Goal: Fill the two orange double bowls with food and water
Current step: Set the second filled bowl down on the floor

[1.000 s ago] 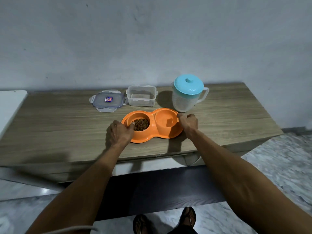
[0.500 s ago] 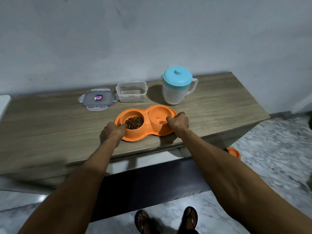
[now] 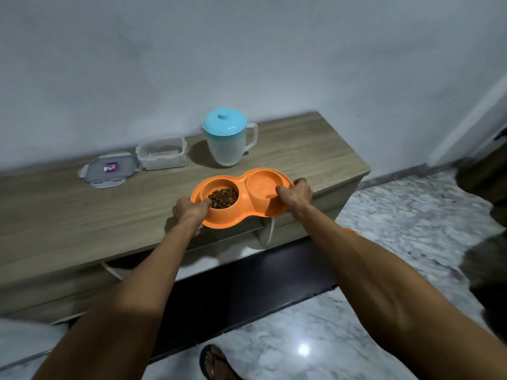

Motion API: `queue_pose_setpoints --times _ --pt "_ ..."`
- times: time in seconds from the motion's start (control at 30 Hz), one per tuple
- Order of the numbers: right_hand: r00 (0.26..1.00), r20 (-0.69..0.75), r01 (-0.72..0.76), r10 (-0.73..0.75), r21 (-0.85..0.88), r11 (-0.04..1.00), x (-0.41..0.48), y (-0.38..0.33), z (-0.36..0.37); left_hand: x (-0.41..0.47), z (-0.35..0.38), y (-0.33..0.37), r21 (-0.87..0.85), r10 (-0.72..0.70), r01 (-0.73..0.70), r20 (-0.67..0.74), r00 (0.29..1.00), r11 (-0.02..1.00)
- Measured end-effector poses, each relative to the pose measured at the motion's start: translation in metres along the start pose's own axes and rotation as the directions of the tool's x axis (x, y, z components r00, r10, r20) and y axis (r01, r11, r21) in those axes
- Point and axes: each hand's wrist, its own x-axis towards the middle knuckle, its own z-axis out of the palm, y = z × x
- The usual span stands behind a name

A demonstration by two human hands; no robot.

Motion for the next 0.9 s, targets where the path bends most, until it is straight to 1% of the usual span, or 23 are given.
queue_pose_setpoints --times 0.13,0.23,0.37,0.53,0.73,0.9 --pt "0.998 -0.056 -0.005 0.008 0.062 0.998 0.013 0.028 -0.075 -0.053 0.047 0.028 0.037 0.039 -0.042 0.065 0.997 0.998" --pt "0.994 -0.108 0.004 0.006 0.091 0.996 0.028 0.058 -0.14 -0.099 0.09 0.05 0.048 0.083 -0.087 0.086 0.993 0.995" --pt "0.989 -0.138 -0.038 0.052 0.1 0.994 0.047 0.095 -0.225 -0.162 0.153 0.084 0.075 0.142 -0.15 0.109 0.984 0.986" --pt "0.968 -0.231 -0.065 0.097 0.141 0.988 0.077 0.137 -0.326 -0.225 0.237 0.126 0.057 0.205 -0.219 0.188 0.961 0.974" --pt "0.932 -0.323 -0.107 0.163 0.186 0.977 0.133 0.182 -0.417 -0.264 0.339 0.179 0.025 0.28 -0.298 0.277 0.919 0.954" --pt "0.911 -0.365 -0.113 0.191 0.225 0.968 0.2 0.202 -0.473 -0.272 0.424 0.23 -0.009 0.328 -0.342 0.315 0.891 0.939"
